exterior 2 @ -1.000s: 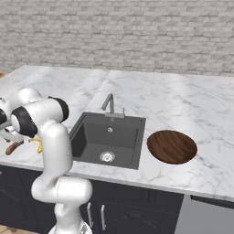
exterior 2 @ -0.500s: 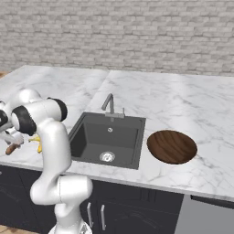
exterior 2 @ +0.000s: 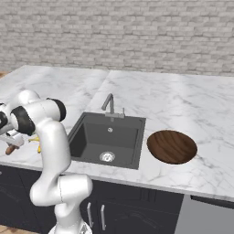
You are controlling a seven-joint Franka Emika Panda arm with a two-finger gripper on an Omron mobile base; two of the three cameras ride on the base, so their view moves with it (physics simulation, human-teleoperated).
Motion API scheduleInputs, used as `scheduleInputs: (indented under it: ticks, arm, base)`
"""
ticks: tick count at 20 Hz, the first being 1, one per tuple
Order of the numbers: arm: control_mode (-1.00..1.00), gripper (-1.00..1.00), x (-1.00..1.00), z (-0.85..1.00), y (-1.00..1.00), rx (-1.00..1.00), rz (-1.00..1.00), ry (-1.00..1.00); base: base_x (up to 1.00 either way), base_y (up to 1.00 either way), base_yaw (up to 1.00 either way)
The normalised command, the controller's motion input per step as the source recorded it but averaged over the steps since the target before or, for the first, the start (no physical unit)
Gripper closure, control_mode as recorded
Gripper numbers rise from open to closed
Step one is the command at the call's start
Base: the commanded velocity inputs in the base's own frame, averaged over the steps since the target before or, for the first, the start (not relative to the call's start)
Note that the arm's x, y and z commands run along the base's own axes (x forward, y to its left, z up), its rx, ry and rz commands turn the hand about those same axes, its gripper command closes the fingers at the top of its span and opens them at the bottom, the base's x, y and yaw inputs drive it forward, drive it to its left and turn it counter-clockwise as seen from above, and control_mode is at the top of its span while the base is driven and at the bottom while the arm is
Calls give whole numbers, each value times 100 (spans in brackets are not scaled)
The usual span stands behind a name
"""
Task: There is a mixed pile of frozen fruits and vegetables on the counter. Locate all the frozen vegetables and place the items in a bowl on the counter. Take all the frozen fruits and defrost them in a running sink.
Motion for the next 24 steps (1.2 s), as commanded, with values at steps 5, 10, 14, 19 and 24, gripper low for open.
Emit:
scheduleInputs:
  ticks: [5, 10, 14, 19, 24]
  arm:
    - [-100, 100, -2, 25, -11, -3, 0, 0]
    - [-100, 100, -12, 41, -25, -4, 1, 0]
    - [-100, 100, -13, 37, -27, -2, 1, -1]
    - [-100, 100, -7, 27, -32, 0, 1, -2]
    - [-100, 100, 0, 8, -39, 1, 4, -3]
  base:
    - [0, 0, 0]
    - [0, 0, 0]
    - [0, 0, 0]
    - [0, 0, 0]
    - [0, 0, 0]
